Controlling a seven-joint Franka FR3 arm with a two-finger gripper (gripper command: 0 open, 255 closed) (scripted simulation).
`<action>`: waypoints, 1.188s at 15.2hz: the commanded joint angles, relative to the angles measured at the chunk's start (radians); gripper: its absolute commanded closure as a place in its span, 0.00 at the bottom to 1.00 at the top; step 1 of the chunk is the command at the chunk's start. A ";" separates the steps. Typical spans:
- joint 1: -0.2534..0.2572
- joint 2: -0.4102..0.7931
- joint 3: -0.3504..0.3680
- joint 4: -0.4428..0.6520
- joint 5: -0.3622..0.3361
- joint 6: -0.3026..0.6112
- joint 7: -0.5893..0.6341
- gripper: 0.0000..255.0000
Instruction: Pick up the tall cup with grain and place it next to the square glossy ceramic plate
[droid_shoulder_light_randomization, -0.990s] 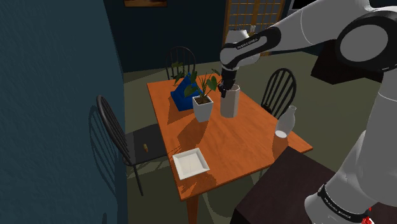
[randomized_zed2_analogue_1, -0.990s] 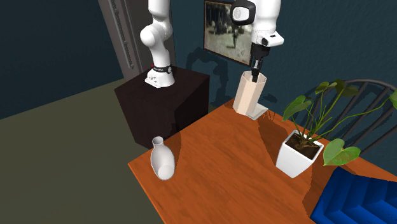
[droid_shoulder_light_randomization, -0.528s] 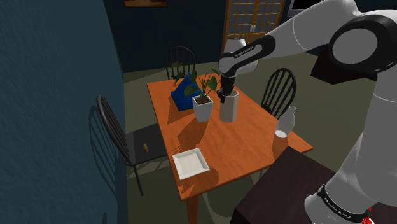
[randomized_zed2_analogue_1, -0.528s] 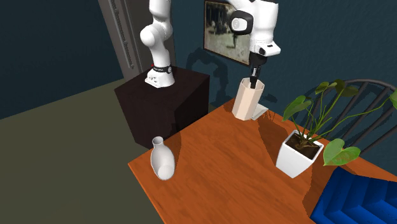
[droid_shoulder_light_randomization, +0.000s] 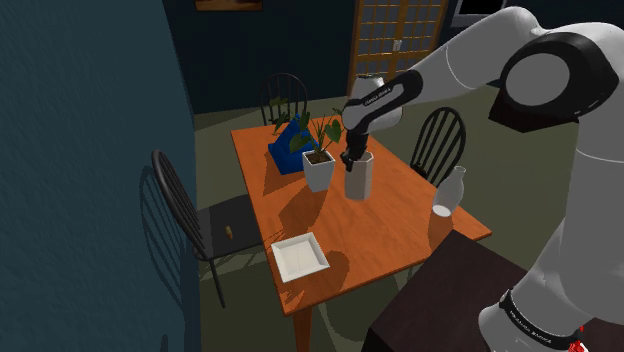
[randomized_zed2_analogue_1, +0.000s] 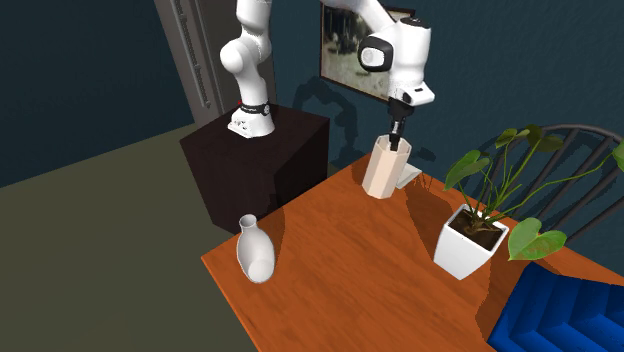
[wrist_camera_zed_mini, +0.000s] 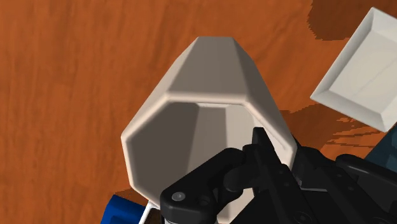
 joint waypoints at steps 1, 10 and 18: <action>-0.001 0.019 0.004 0.000 0.007 0.019 -0.003 1.00; -0.015 0.099 0.024 -0.016 0.042 0.113 -0.027 1.00; -0.032 0.179 0.046 -0.015 0.074 0.191 -0.049 1.00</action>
